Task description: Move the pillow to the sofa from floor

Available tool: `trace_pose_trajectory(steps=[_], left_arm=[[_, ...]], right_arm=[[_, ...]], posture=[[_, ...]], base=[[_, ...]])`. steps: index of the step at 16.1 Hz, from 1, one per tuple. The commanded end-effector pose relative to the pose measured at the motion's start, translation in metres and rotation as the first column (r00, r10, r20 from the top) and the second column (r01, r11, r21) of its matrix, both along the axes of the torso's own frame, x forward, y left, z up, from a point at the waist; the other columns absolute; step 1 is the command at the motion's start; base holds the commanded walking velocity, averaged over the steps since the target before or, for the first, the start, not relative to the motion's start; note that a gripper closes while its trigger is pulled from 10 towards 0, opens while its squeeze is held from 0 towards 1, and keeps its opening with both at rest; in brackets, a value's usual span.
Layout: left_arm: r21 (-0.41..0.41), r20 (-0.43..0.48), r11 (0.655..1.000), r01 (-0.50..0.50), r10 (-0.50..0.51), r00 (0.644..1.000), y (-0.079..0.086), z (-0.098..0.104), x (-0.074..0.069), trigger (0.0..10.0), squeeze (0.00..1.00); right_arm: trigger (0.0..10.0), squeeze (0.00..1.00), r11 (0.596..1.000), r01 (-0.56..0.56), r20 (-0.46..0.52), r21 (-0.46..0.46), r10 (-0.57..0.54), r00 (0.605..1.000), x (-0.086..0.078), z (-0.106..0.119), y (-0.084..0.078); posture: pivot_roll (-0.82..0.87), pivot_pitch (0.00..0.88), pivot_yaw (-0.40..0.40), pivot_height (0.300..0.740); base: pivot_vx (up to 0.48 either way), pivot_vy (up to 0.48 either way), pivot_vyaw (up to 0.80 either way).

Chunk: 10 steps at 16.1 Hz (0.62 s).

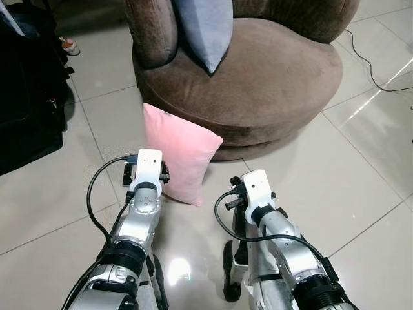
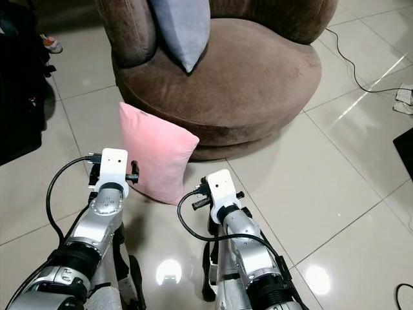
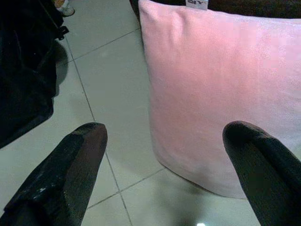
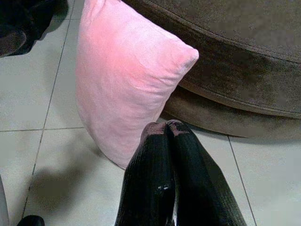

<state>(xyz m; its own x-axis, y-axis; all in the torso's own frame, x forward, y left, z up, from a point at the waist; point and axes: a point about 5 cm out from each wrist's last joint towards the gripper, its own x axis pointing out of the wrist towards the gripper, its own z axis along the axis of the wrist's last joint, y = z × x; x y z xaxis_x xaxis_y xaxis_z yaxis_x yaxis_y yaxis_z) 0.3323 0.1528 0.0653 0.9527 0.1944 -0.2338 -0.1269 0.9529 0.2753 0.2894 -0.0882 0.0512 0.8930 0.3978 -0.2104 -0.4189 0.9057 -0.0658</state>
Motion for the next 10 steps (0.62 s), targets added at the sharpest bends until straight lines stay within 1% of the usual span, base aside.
trace_pose_trajectory(steps=[1,3,4,7,10], left_arm=[[0.011,-0.022,1.0,0.012,-0.012,1.0,-0.0039,-0.0045,-0.0023,10.0,0.0],[0.012,-0.024,1.0,0.015,-0.015,1.0,-0.0043,-0.0044,-0.0021,10.0,0.0],[0.011,-0.025,1.0,0.017,-0.016,1.0,-0.0048,-0.0044,-0.0019,10.0,0.0],[0.01,-0.026,1.0,0.017,-0.017,1.0,-0.0054,-0.0046,-0.0019,10.0,0.0],[-0.023,-0.025,0.999,0.023,-0.024,0.999,-0.006,-0.0052,-0.0025,10.0,0.0]], right_arm=[[10.0,0.0,1.0,0.012,-0.044,-0.009,-0.013,0.999,-0.0054,-0.0092,-0.0046],[10.0,0.0,1.0,0.01,-0.044,-0.003,-0.01,0.999,-0.0058,-0.0091,-0.0045],[10.0,0.0,1.0,0.031,-0.041,-0.001,-0.031,0.999,-0.0052,-0.0086,-0.0063],[10.0,0.0,0.999,0.038,-0.034,-0.002,-0.038,0.999,-0.0042,-0.0073,-0.0079],[10.0,0.0,0.999,0.035,-0.032,-0.008,-0.035,0.999,-0.0042,-0.0073,-0.009]], posture=[[-0.01,0.278,-0.086,0.473],[-0.01,0.281,-0.087,0.453],[-0.01,0.283,-0.088,0.443],[-0.01,0.285,-0.09,0.443],[-0.02,0.282,-0.092,0.443]], base=[[0.0,0.0,0.0],[0.0,0.0,0.0],[0.0,0.0,0.0],[0.0,0.0,0.0],[0.0,0.0,0.0]])
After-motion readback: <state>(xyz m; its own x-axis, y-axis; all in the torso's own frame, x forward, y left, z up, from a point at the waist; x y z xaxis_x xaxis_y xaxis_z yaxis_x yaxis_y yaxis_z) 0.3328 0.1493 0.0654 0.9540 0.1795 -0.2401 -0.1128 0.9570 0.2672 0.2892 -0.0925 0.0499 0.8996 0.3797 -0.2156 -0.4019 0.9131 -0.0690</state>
